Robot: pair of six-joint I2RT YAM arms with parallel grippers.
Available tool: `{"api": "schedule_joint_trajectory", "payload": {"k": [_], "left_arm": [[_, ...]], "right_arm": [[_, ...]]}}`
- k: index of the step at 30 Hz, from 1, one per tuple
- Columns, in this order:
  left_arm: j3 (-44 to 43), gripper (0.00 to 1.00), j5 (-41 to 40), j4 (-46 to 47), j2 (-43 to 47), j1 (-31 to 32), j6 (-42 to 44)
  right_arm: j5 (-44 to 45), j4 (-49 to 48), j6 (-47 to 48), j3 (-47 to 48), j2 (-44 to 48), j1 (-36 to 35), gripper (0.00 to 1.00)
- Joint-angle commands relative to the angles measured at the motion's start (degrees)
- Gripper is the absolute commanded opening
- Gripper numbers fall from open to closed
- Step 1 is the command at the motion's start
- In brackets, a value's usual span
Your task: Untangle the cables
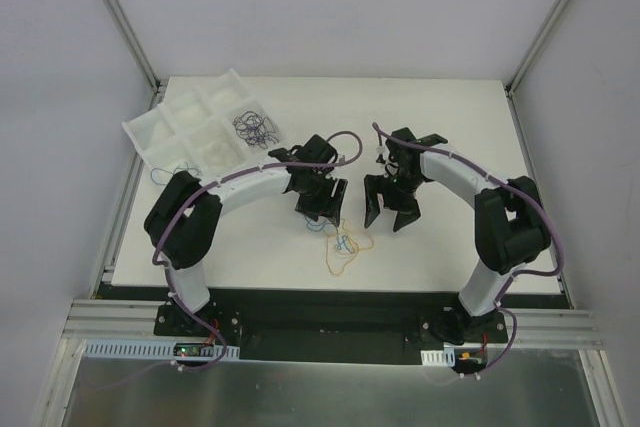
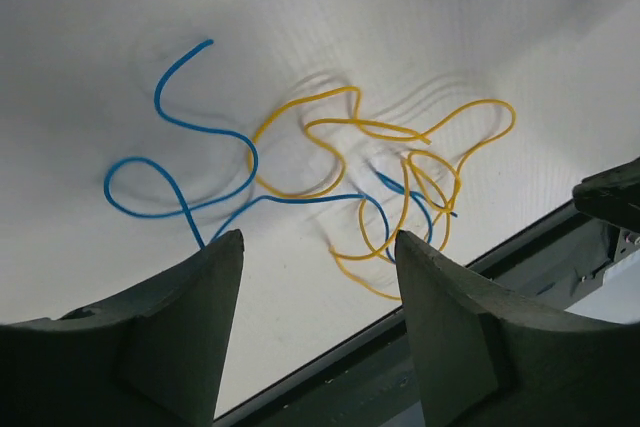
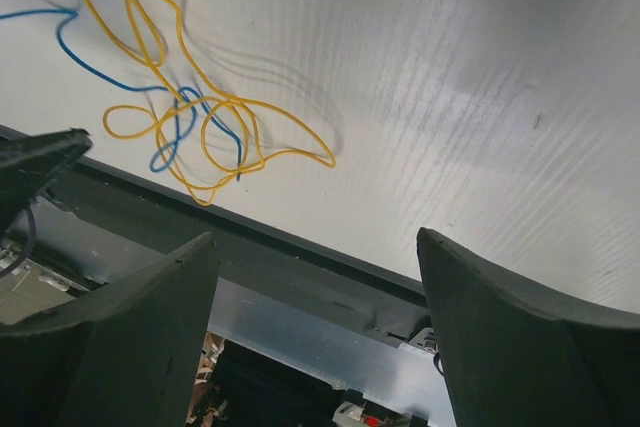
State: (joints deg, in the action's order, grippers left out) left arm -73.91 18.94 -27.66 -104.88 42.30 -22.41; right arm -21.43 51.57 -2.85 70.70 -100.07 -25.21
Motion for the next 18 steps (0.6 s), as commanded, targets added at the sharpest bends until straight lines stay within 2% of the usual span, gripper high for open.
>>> {"api": "schedule_joint_trajectory", "payload": {"k": [1,6,9,11,15,18], "left_arm": [[3.24,0.65,-10.49,-0.99,8.11,-0.38,-2.72],[4.73,0.63,-11.90,-1.70,7.32,-0.56,-4.65],[4.48,0.59,-15.93,-1.70,8.98,-0.47,-3.95],[4.56,0.65,-21.01,-1.96,11.96,-0.56,-3.87],[7.02,0.79,-23.77,-1.26,15.84,-0.56,-2.99],[9.30,0.82,-24.40,-1.26,15.33,-1.25,-2.11]], "right_arm": [[-2.56,-1.56,1.18,-2.22,4.18,-0.28,0.82],[-3.00,-1.47,1.36,-1.62,3.22,-0.28,0.82],[-3.27,-1.03,1.53,-0.74,2.86,-0.28,0.82],[-3.70,-1.12,1.62,-1.00,2.60,-0.19,0.82],[-4.15,-1.12,1.62,-0.74,1.99,-0.28,0.82],[-4.50,-1.30,1.62,-0.47,1.64,-0.36,0.82]]}}
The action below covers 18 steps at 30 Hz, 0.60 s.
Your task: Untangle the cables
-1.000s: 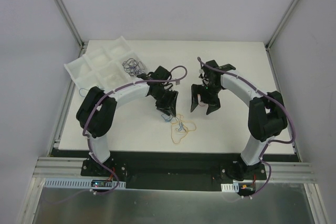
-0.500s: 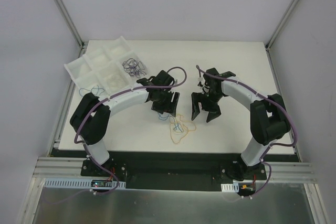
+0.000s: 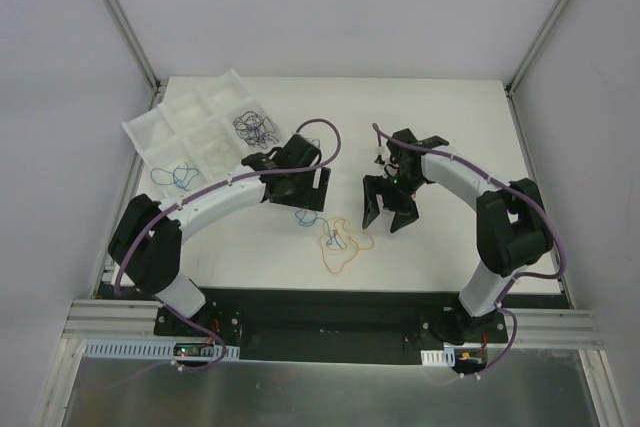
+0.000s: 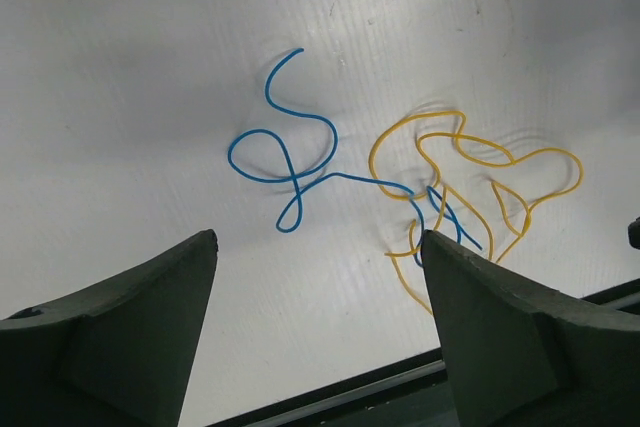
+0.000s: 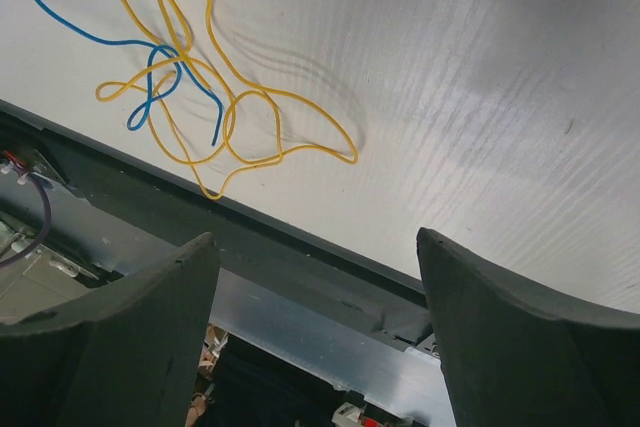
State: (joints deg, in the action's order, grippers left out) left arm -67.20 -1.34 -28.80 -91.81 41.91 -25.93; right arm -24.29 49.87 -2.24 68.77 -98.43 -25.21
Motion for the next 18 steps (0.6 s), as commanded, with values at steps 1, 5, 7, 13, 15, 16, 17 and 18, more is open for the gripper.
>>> {"api": "schedule_joint_trajectory", "payload": {"k": [1,5,7,13,15,16,17,18], "left_arm": [[2.95,0.81,-2.63,-0.12,1.38,-1.56,0.72],[3.13,0.77,1.07,0.93,-0.82,-2.01,-0.43],[2.25,0.76,3.45,1.37,-3.27,-2.01,0.44],[-0.03,0.36,8.02,1.02,-8.47,-2.36,2.11],[-0.30,0.13,7.15,0.59,-6.38,-2.36,2.73],[-0.30,0.06,6.27,0.50,-4.71,-2.36,2.90],[-0.13,0.00,4.79,0.50,-2.17,-2.36,2.99],[0.05,0.00,3.38,0.41,0.20,-2.36,2.99]], "right_arm": [[-1.81,0.41,1.01,1.36,0.00,-0.45,0.82],[-1.98,0.32,1.27,1.28,0.08,-1.06,0.82],[-2.33,0.32,1.71,1.62,-0.09,-1.68,0.82],[-3.04,1.37,4.96,4.44,-1.85,-6.42,0.75],[-3.83,1.46,5.66,4.61,-2.72,-8.00,0.69],[-4.27,1.46,6.02,4.70,-3.16,-8.53,0.65],[-4.44,1.46,6.19,4.79,-3.69,-8.62,0.62],[-4.71,1.37,6.20,4.88,-4.13,-8.80,0.57]]}}
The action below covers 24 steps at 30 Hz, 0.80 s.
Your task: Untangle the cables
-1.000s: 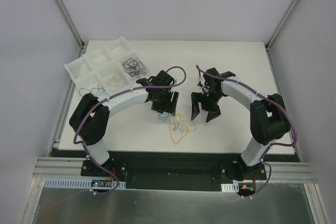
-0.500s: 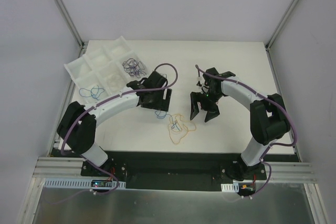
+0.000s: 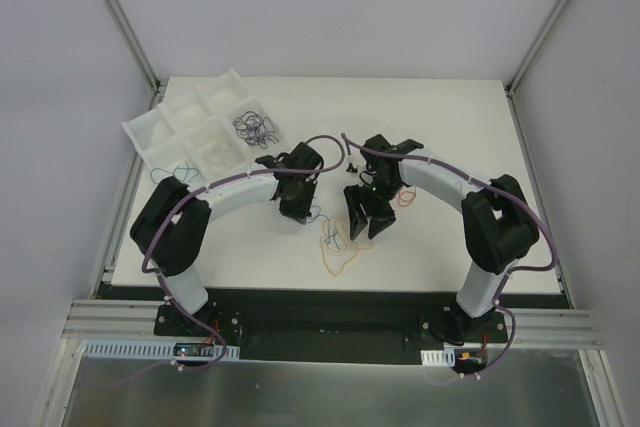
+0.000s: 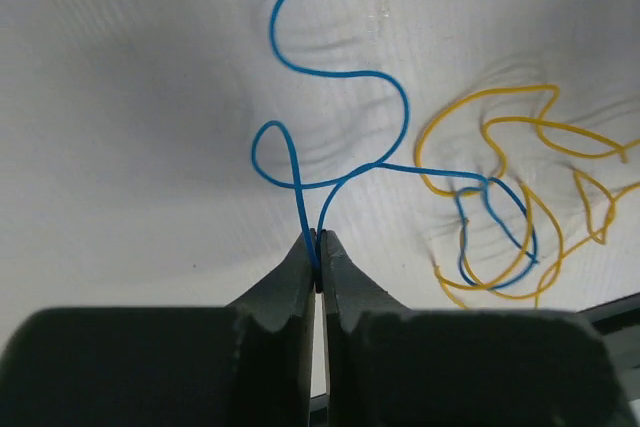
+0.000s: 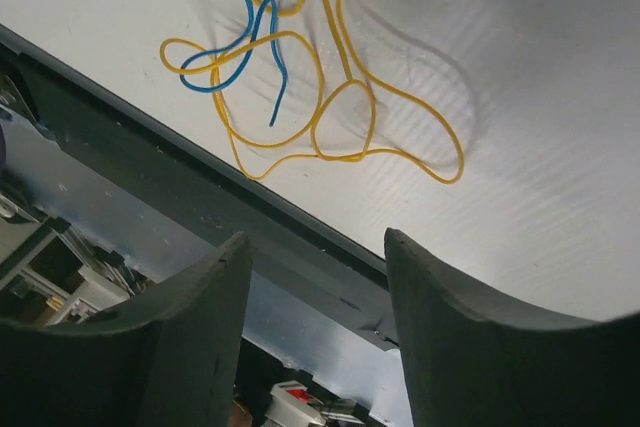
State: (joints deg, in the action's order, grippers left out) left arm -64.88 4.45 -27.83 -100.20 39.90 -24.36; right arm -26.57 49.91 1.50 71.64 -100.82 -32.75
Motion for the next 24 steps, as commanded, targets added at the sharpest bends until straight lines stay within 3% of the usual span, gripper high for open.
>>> {"api": "schedule_joint_trajectory", "payload": {"k": [1,7,16,24], "left_arm": [[-2.18,0.00,-4.08,-0.64,12.62,-0.44,1.42],[-3.49,0.00,-12.78,-0.91,30.47,-0.52,4.22],[-10.43,0.00,-29.82,-0.82,43.16,-1.83,16.18],[-11.93,0.00,-28.09,-5.30,42.64,-24.58,9.95]], "right_arm": [[-2.78,1.16,2.37,1.76,-2.28,-1.17,0.53],[-2.79,0.54,1.58,1.58,-6.23,-1.88,0.31],[0.81,2.03,0.88,2.46,-8.96,-1.79,0.27],[1.78,1.59,0.52,0.61,-5.89,0.76,0.28]]}}
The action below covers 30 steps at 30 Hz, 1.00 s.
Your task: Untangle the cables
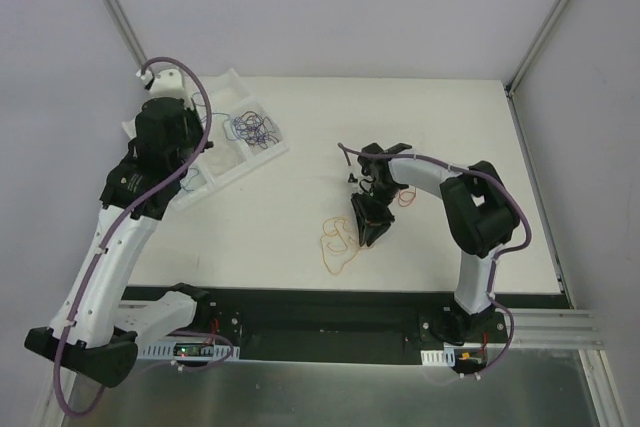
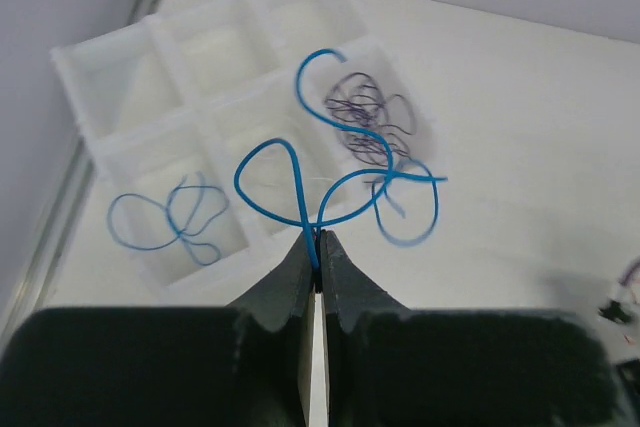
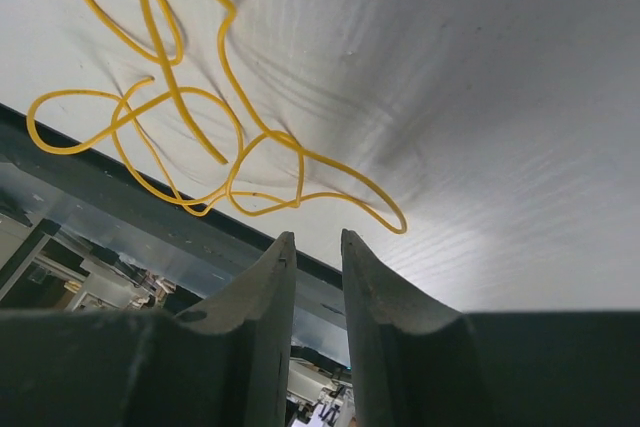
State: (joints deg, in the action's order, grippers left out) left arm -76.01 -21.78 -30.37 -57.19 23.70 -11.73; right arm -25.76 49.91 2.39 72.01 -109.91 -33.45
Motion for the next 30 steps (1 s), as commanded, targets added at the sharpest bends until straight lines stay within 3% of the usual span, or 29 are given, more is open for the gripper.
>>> {"api": "schedule_joint_trajectory", "payload": {"k": [1,12,19,27,30], "left_arm": [[-0.81,0.00,-1.25,-2.76,-0.81,-10.50,-3.04],[3.14,0.00,0.95,-6.37,-4.25,-26.15,-12.53],[6.31,0.00,-0.02,-7.51,-6.17,-30.29,-12.53],[8.07,0.00,4.37,-7.51,-13.90,-34.16,-12.01],[8.33,0.00,2.37,-7.69,-16.98,-35.30,-12.96]], "right_arm": [[1.15,1.59,-0.46,-0.02,3.73,1.81,0.27],[6.85,1.50,-1.60,-1.08,12.78,6.37,0.27],[10.64,2.82,-2.22,-1.43,19.99,11.56,0.27],[9.59,3.00,-2.22,-1.08,20.79,12.97,0.27],[9.15,3.00,-2.22,-0.90,20.35,12.97,0.27]]}}
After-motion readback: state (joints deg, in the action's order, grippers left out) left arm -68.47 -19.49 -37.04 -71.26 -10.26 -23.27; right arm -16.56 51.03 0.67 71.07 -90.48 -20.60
